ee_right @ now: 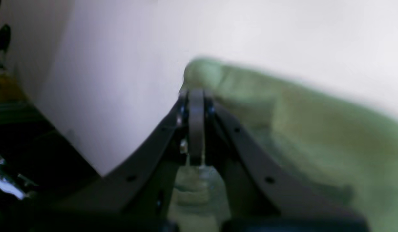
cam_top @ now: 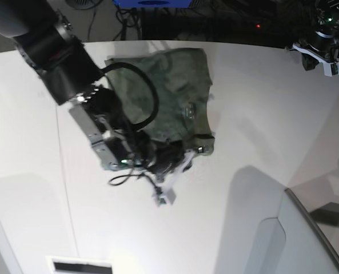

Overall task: Layout the t-shirt on the table in an organized manner, then fold the t-shirt properly
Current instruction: 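Press and smooth the folded stack with the right gripper, then release the shirt and pull the right gripper back from its edge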

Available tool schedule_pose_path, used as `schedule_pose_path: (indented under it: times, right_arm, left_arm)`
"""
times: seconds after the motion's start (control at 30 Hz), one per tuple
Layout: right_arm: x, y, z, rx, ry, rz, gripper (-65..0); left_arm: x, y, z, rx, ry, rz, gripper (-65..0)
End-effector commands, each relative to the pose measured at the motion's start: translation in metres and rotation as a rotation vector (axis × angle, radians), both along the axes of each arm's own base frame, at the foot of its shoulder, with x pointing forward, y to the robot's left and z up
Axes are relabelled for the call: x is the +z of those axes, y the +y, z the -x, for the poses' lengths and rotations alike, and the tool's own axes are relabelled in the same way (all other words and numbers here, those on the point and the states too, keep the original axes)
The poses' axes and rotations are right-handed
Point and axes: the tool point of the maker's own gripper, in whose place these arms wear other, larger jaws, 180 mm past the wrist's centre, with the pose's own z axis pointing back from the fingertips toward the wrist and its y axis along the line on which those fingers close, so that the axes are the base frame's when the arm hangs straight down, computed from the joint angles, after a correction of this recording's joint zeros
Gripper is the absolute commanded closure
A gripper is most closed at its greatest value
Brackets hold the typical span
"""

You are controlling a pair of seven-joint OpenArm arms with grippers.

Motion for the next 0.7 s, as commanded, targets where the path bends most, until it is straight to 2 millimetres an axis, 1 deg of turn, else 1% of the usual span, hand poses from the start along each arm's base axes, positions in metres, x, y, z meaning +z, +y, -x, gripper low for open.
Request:
schedule_pose_path:
  times: [0.0, 0.03, 0.07, 0.13, 0.17, 0.23, 0.3, 0.33, 0.4, 0.5, 0.57, 0.6, 0.67]
  right_arm:
    - [0.015, -0.012, -0.012, -0.037, -0.046, -0.005, 0.0]
    - [0.013, -0.026, -0.012, -0.08, -0.032, 0.019, 0.0]
    - [0.006, -0.039, -0.008, -0.123, 0.003, 0.049, 0.0]
    - [-0.012, -0.062, 0.01, -0.219, 0.106, 0.094, 0.0]
    - [-0.02, -0.066, 0.022, -0.23, 0.135, 0.094, 0.0]
    - [-0.026, -0.073, 0.032, -0.241, 0.133, 0.08, 0.0]
    - [-0.032, -0.078, 0.031, -0.249, 0.124, 0.071, 0.0]
    - [-0.039, -0.083, 0.032, -0.257, 0.138, 0.079, 0.0]
    - [-0.053, -0.095, 0.033, -0.29, 0.173, 0.101, 0.0]
    - [-0.071, -0.11, 0.04, -0.331, 0.225, 0.122, 0.0]
    - [-0.076, -0.117, 0.045, -0.355, 0.247, 0.121, 0.0]
    - [-0.073, -0.117, 0.046, -0.356, 0.243, 0.114, 0.0]
    - [-0.058, -0.111, 0.049, -0.328, 0.219, 0.092, 0.0]
  left_arm:
    - [0.009, 0.003, -0.009, -0.015, -0.034, -0.019, 0.0]
    - [0.006, 0.0, -0.009, -0.021, -0.027, -0.012, 0.0]
    - [0.004, -0.002, -0.009, -0.026, -0.024, -0.007, 0.0]
    - [0.001, -0.006, -0.01, -0.034, -0.02, 0.0, 0.0]
    - [-0.001, -0.01, -0.011, -0.044, -0.016, 0.007, 0.0]
    - [-0.005, -0.02, -0.012, -0.066, -0.01, 0.02, 0.0]
    - [-0.005, -0.028, -0.02, -0.088, -0.019, 0.031, 0.0]
    - [-0.006, -0.031, -0.023, -0.094, -0.021, 0.035, 0.0]
    - [-0.007, -0.034, -0.023, -0.1, -0.019, 0.039, 0.0]
    - [-0.007, -0.034, -0.023, -0.101, -0.019, 0.04, 0.0]
    - [-0.007, -0.033, -0.023, -0.099, -0.018, 0.039, 0.0]
    - [-0.007, -0.033, -0.023, -0.098, -0.018, 0.039, 0.0]
    - [-0.006, -0.031, -0.023, -0.096, -0.019, 0.036, 0.0]
